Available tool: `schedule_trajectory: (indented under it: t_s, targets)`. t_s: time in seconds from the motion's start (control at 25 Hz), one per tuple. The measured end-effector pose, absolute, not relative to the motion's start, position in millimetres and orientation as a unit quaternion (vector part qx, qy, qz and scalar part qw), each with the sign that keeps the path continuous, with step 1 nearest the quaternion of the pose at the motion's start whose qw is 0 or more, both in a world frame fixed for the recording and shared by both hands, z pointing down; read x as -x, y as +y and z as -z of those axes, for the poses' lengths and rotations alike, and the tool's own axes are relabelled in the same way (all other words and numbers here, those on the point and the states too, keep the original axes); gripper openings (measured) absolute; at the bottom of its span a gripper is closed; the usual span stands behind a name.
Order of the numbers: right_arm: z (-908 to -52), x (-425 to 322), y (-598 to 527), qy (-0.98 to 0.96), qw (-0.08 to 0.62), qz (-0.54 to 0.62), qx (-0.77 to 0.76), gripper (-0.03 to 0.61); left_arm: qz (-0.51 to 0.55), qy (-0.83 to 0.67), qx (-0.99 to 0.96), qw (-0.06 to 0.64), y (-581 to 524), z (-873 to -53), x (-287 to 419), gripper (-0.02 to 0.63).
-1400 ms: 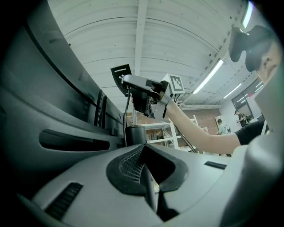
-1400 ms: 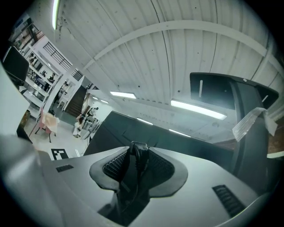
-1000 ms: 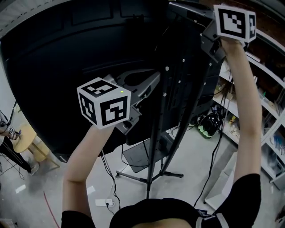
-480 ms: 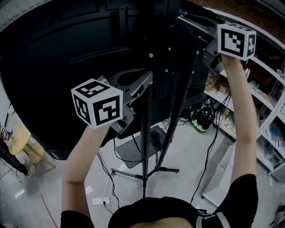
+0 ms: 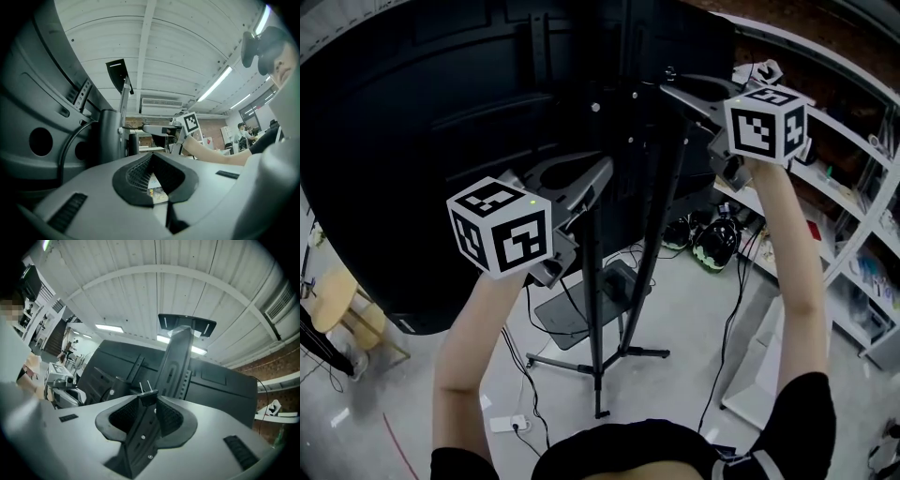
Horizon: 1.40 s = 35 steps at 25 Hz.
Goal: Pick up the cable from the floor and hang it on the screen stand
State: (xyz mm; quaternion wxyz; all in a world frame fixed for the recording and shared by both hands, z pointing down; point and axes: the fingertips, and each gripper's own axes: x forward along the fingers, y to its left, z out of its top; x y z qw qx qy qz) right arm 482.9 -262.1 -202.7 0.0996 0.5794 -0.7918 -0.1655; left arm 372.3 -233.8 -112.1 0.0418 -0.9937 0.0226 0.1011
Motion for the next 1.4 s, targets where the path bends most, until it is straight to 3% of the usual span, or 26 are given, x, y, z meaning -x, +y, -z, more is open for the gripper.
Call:
schedule_trajectory:
  t_s: [0.8,0.88,1.4]
  targets:
    - [78,-467,-274,-0.825,0.044,0.081,-0.557,0.132,-0.072,0.026,0.997,0.014,-243,61,-378,0.006]
    - [67,-462,-277,-0.827,0.042,0.073,-0.556,0.051,-0.071,0.029,0.997,0.014,-245,57,-377,0.006]
    - [40,-449,-276,-0.836,0.033,0.05,-0.546,0.051,-0.065,0.032,0.997,0.017,-247,48,-378,0.006]
